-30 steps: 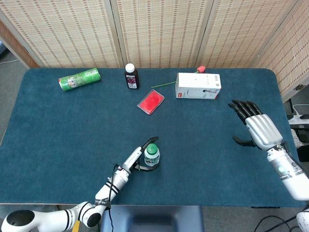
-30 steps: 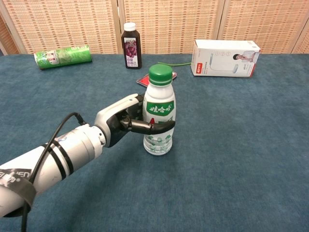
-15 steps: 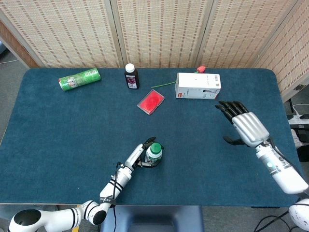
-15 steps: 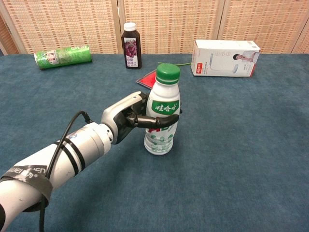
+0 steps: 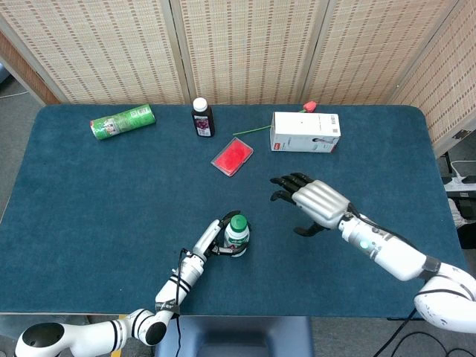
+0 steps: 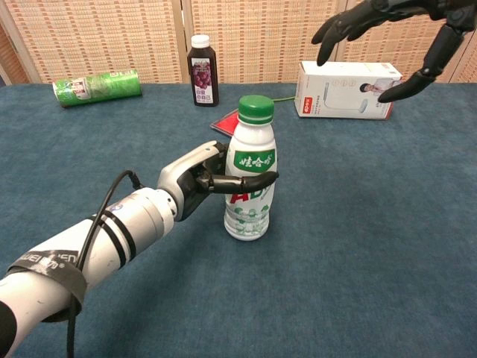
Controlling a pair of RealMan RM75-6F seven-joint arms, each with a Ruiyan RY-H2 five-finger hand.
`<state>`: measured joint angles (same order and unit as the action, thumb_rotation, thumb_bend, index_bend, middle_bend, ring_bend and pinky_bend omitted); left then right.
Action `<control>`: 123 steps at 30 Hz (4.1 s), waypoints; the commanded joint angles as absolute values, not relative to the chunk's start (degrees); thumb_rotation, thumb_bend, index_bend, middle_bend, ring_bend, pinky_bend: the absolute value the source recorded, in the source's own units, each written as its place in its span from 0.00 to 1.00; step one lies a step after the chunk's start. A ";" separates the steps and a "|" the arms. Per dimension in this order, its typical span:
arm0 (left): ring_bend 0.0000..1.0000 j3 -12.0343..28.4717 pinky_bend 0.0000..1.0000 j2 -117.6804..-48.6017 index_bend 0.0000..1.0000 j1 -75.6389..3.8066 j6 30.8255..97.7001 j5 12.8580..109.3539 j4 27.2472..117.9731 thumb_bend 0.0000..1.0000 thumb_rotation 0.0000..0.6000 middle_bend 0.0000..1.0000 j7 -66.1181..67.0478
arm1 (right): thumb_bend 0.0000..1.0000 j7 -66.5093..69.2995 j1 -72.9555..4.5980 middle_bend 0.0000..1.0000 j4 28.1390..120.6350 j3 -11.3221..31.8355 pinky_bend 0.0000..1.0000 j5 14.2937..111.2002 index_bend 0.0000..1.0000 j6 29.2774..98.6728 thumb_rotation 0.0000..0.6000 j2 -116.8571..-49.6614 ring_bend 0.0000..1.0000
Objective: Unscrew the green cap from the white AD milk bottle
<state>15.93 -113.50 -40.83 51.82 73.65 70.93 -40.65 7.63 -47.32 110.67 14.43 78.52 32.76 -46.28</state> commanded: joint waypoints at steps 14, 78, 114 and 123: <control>0.07 16.46 0.00 -113.63 0.48 -41.18 51.71 73.61 70.51 0.64 1.00 0.47 -39.62 | 0.17 0.50 -54.65 0.00 112.05 13.27 0.00 69.02 0.25 27.17 0.96 -48.83 0.00; 0.32 15.94 0.00 -115.31 0.59 -43.77 46.33 72.37 66.50 0.90 1.00 0.78 -35.76 | 0.17 -6.59 -61.30 0.00 114.00 9.07 0.00 61.93 0.22 35.62 0.73 -54.52 0.00; 0.32 17.15 0.00 -115.06 0.59 -44.42 44.44 70.45 66.59 0.89 1.00 0.78 -34.27 | 0.17 -10.96 -60.83 0.00 114.59 7.33 0.00 59.85 0.24 34.55 0.73 -53.34 0.00; 0.33 17.20 0.00 -115.34 0.59 -45.18 43.19 70.00 65.78 0.91 1.00 0.79 -33.20 | 0.17 -13.48 -62.11 0.00 114.85 6.79 0.00 57.65 0.24 35.23 0.73 -54.30 0.00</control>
